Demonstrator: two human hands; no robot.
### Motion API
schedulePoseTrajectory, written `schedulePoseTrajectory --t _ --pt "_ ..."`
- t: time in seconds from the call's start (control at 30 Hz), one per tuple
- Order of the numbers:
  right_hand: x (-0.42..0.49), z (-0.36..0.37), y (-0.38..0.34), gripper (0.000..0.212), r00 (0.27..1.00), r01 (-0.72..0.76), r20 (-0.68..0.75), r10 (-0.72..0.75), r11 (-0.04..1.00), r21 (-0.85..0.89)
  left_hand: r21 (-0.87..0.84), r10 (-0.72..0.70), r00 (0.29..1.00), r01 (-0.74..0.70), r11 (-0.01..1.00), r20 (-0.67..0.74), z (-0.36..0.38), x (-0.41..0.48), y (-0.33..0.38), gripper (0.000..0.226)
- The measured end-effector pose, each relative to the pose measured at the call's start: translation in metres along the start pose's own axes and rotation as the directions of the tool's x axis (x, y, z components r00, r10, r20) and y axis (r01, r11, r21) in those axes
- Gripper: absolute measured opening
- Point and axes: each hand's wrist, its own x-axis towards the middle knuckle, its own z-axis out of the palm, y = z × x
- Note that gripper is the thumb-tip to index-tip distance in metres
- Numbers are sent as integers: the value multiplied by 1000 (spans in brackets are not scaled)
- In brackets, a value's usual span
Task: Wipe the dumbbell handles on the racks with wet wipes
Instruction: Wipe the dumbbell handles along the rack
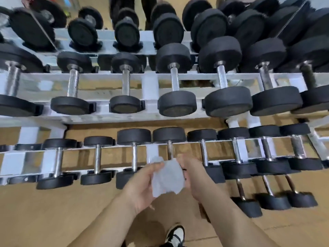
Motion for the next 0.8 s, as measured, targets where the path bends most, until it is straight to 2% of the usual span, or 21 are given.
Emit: schedulePoseTrajectory --t 0.07,0.13,0.2,0.3,0.37,0.43,0.5,0.6,0.67,0.7,0.73,0.8 --pt "21 -2 0 20 993 -78 88 81 996 -39 -21 48 998 -49 999 -41 -6 15 -3 54" --pt "40 3 8 40 994 -12 102 23 995 -101 7 84 993 -84 996 -85 -17 23 2 46" --pt "61 19 22 48 995 48 89 -36 988 -145 71 118 976 -106 992 -185 -44 37 8 39" --pt "112 55 35 43 986 138 112 -122 979 -149 168 210 937 -168 971 -279 -88 66 25 36" --pt "161 85 48 32 972 205 154 -178 961 -185 224 315 883 -248 943 -347 -120 90 37 31" --pt "206 108 58 25 953 289 179 -246 915 -280 300 445 788 -341 891 -425 -143 111 50 12" --pt "248 126 70 20 925 371 218 -311 861 -347 418 579 664 -410 811 -473 -168 137 59 6" --pt "297 137 83 16 874 485 217 -434 783 -388 579 768 455 -505 640 -451 -203 172 62 20" --pt "322 140 95 30 791 606 190 -581 707 -363 701 871 315 -518 490 -376 -219 199 51 27" --pt "329 141 98 35 760 645 172 -627 690 -328 780 906 297 -470 413 -301 -222 213 45 28" --pt "332 142 100 36 736 671 157 -659 678 -300 844 919 335 -415 340 -206 -223 227 38 29" --pt "333 146 106 38 711 699 147 -688 667 -260 915 870 493 -341 215 -20 -226 258 24 28"
